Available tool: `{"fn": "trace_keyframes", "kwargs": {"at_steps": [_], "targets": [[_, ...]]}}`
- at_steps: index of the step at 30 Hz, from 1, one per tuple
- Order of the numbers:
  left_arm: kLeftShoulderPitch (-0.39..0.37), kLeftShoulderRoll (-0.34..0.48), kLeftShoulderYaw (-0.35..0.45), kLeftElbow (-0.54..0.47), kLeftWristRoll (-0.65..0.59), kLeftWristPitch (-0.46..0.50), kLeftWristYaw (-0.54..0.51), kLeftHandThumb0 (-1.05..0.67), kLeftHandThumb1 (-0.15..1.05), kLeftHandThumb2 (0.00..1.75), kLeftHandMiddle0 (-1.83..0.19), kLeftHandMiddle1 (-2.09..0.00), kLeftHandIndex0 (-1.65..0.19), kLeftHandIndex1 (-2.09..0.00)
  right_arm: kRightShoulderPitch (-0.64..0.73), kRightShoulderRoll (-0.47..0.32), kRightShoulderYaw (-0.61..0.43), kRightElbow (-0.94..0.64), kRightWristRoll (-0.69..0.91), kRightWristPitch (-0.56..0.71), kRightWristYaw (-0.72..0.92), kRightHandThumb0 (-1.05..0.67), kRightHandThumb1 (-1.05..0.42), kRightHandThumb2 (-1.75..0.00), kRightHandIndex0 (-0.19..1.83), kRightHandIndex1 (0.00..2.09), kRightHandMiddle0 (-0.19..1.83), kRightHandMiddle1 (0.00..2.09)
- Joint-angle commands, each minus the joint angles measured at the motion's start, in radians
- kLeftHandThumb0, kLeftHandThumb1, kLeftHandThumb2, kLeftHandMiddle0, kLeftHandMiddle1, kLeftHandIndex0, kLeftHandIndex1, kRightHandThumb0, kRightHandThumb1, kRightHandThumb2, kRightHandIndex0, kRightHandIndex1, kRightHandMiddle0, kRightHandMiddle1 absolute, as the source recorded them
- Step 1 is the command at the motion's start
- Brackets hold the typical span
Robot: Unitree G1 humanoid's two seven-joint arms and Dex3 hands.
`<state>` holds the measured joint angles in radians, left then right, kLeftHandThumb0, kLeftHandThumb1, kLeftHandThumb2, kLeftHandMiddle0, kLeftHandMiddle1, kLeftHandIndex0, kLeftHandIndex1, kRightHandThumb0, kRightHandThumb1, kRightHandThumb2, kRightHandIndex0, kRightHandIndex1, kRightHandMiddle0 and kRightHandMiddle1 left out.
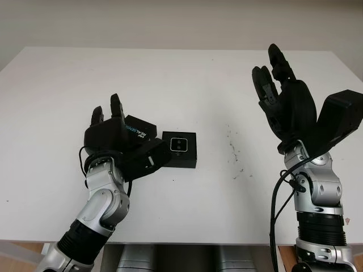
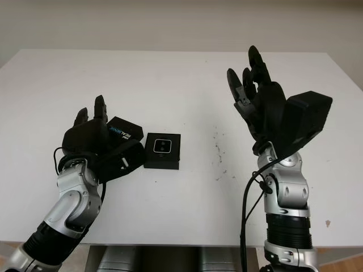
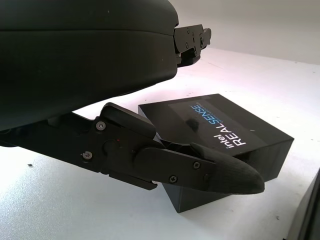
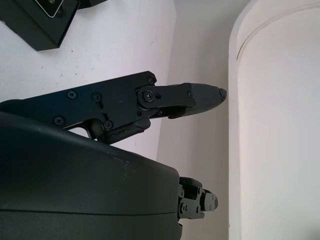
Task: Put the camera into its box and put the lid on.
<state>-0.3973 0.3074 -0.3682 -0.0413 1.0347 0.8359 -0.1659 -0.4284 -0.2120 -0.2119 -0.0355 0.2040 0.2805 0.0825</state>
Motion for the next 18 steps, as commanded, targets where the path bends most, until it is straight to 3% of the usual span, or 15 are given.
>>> {"fn": "trace_keyframes", "kwargs": {"at_steps": [1,3,5,8,9,10,17,18], "targets": [[-0.017,-0.01,0.016,0.015,-0.007,-0.002,0.008,-0.86,1.05,0.17,-0.05,-0.11,0.18,-0.02,0.0,-0.001,-0.004,0.003,0.001,-0.017,0.003,-0.55,-1.05,-0.29,-0.07,0.05,-0.04,0.06],[-0.022,-0.013,0.021,0.028,-0.014,-0.004,0.01,-0.87,1.05,0.17,-0.09,-0.16,0.18,-0.03,0.0,-0.003,-0.004,0.003,0.0,-0.018,0.005,-0.56,-1.05,-0.29,-0.07,0.05,-0.04,0.06],[-0.026,-0.013,0.023,0.04,-0.018,-0.01,0.009,-0.87,1.05,0.17,0.12,-0.75,0.18,-0.04,0.0,-0.003,-0.002,-0.003,-0.003,-0.011,0.0,-0.56,-1.05,-0.29,-0.07,0.05,-0.04,0.06],[-0.033,-0.02,0.038,0.046,-0.057,-0.02,-0.013,-0.85,1.05,0.17,0.18,-1.1,0.19,-0.03,0.001,-0.004,0.002,-0.008,-0.013,-0.011,-0.005,-0.57,-1.05,-0.28,-0.06,0.06,-0.03,0.06],[-0.035,-0.018,0.041,0.045,-0.075,-0.025,-0.031,-0.84,1.05,0.17,0.19,-1.12,0.19,-0.02,0.002,-0.004,0.002,-0.011,-0.013,-0.01,-0.005,-0.58,-1.05,-0.28,-0.06,0.06,-0.03,0.06],[-0.037,-0.015,0.041,0.043,-0.086,-0.029,-0.043,-0.85,1.05,0.2,0.19,-0.89,0.19,-0.02,0.002,-0.005,0.002,-0.012,-0.014,-0.009,-0.004,-0.58,-1.05,-0.27,-0.06,0.06,-0.03,0.06],[-0.048,-0.012,0.038,0.071,-0.13,-0.066,-0.036,-0.88,1.05,0.18,0.08,-0.44,0.15,-0.05,0.008,-0.008,0.001,-0.017,-0.012,-0.004,0.002,-0.57,-1.05,-0.28,-0.07,0.05,-0.04,0.06],[-0.049,-0.007,0.034,0.078,-0.132,-0.079,-0.033,-0.88,1.05,0.18,0.15,-0.78,0.12,-0.06,0.008,-0.007,0.0,-0.017,-0.012,-0.003,0.001,-0.57,-1.05,-0.28,-0.07,0.05,-0.03,0.06]]}}
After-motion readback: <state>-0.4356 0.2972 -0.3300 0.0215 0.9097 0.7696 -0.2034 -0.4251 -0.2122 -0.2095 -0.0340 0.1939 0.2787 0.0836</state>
